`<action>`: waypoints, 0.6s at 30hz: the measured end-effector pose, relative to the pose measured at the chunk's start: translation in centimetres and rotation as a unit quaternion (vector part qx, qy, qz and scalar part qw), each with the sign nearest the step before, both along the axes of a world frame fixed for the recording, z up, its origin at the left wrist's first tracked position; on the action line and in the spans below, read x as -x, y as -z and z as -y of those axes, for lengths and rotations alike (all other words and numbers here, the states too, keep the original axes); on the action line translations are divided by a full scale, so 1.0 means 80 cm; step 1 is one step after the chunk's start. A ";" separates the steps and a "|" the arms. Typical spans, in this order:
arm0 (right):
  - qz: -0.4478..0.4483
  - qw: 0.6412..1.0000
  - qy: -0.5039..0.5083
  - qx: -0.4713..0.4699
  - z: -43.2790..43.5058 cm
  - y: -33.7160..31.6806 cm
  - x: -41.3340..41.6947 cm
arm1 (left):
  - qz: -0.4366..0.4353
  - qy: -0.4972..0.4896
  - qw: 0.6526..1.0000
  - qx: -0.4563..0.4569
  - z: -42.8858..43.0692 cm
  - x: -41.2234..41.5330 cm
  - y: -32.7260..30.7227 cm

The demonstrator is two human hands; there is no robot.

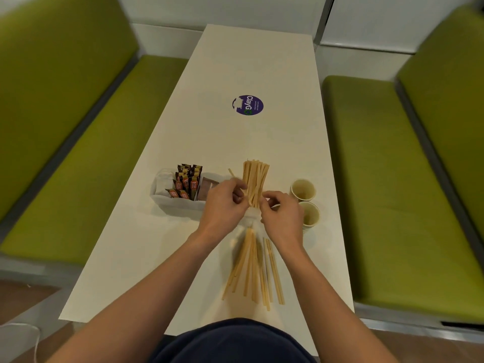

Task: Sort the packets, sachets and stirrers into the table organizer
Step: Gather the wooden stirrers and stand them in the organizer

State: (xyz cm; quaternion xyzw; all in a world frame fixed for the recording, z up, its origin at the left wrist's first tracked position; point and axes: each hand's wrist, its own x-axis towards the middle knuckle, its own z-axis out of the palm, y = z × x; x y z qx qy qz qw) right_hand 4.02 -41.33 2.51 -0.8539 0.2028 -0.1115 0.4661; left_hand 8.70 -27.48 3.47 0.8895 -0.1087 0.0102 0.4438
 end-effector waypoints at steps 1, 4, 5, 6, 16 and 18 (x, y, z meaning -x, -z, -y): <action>-0.008 1.000 -0.008 -0.010 0.003 0.001 0.012 | -0.006 0.006 1.000 -0.001 -0.007 0.012 0.003; -0.047 0.999 -0.018 0.007 0.015 0.009 0.050 | -0.047 -0.004 0.999 -0.013 -0.028 0.046 0.018; -0.059 0.998 -0.020 0.018 0.020 0.014 0.062 | -0.058 -0.015 0.998 -0.022 -0.034 0.052 0.023; -0.071 0.997 -0.021 0.030 0.023 0.019 0.072 | -0.065 -0.028 0.997 -0.029 -0.039 0.055 0.025; -0.080 0.987 -0.053 0.128 0.028 0.043 0.093 | -0.099 -0.108 0.989 -0.020 0.002 -0.055 -0.009; -0.096 0.981 -0.063 0.154 0.031 0.046 0.096 | -0.102 -0.105 0.989 -0.025 0.013 -0.065 -0.010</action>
